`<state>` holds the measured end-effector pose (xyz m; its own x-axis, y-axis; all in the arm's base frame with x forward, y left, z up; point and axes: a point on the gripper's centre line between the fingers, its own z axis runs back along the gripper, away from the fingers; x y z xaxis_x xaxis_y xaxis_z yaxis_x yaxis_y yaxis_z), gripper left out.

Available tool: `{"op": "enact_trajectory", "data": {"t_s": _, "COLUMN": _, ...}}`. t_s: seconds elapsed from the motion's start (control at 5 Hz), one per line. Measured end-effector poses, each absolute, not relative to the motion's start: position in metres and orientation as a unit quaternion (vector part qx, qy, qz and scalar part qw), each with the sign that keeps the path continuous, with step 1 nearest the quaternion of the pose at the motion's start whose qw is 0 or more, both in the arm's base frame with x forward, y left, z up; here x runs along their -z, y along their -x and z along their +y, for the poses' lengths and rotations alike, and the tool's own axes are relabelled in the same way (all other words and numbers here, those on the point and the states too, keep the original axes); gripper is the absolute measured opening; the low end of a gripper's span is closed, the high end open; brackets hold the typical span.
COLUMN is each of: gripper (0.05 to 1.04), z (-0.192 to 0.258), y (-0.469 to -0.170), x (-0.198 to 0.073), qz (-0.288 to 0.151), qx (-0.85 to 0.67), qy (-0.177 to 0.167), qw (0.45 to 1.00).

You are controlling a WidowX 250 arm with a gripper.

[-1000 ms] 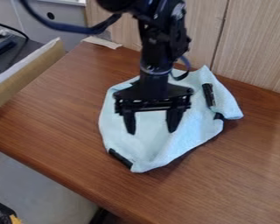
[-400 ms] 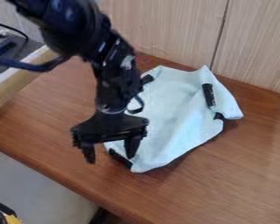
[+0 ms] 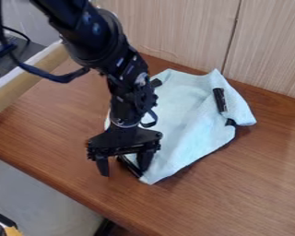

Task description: Fold the cloth from bottom to the top

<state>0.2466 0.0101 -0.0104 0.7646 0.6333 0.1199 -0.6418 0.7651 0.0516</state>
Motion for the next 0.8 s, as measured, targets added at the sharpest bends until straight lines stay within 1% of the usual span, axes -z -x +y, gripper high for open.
{"op": "enact_trajectory", "data": {"t_s": 0.2, "gripper": 1.001, "z": 0.0080, "y": -0.2537, "x": 0.0077, "qz": -0.055, "qx": -0.335, "qy": -0.037, "qw": 0.940}}
{"op": "enact_trajectory", "data": {"t_s": 0.4, "gripper": 0.963, "z": 0.0065, "y": -0.2551, "x": 0.0097, "qz": -0.055, "qx": -0.328, "qy": -0.044, "qw": 0.942}}
{"op": "enact_trajectory", "data": {"t_s": 0.6, "gripper": 0.670, "z": 0.0048, "y": -0.2522, "x": 0.0119, "qz": -0.049, "qx": -0.324, "qy": -0.054, "qw": 0.943}}
{"op": "enact_trajectory", "data": {"t_s": 0.8, "gripper": 0.371, "z": 0.0017, "y": -0.2510, "x": 0.0115, "qz": -0.051, "qx": -0.318, "qy": -0.063, "qw": 0.945}}
